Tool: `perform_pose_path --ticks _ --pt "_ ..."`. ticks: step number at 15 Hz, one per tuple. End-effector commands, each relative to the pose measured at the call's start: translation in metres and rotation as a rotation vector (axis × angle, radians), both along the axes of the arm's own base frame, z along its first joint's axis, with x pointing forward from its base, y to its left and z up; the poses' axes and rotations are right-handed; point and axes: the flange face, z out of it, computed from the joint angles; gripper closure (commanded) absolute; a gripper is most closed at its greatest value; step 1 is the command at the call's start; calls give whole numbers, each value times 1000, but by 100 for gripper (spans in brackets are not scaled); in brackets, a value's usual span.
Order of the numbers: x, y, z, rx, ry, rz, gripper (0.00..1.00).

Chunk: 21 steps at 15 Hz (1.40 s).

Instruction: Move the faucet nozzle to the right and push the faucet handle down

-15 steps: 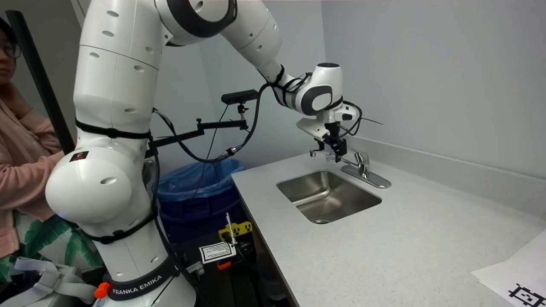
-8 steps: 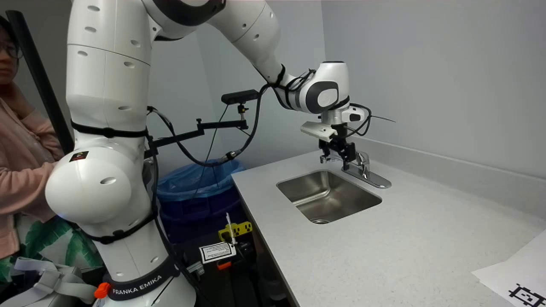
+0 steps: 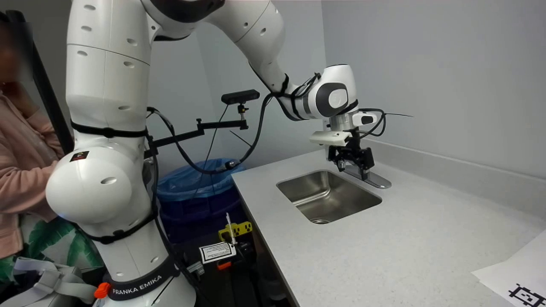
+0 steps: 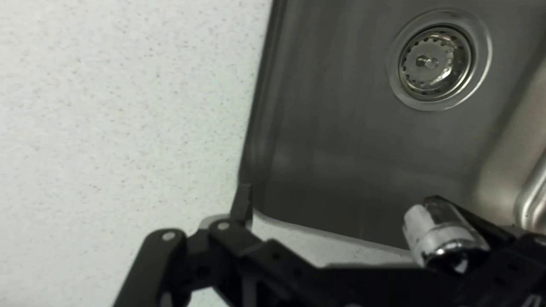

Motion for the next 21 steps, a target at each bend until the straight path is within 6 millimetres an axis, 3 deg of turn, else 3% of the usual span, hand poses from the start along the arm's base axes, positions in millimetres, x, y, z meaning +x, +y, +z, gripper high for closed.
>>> perform_pose_path --ticks 1,8,13,21 --pt "4 -16 1 -82 -63 24 0" --pt "14 -24 6 -126 -150 31 0" --pt "1 -17 11 -78 -75 14 0" --pt "-20 -2 52 -14 -86 22 0"
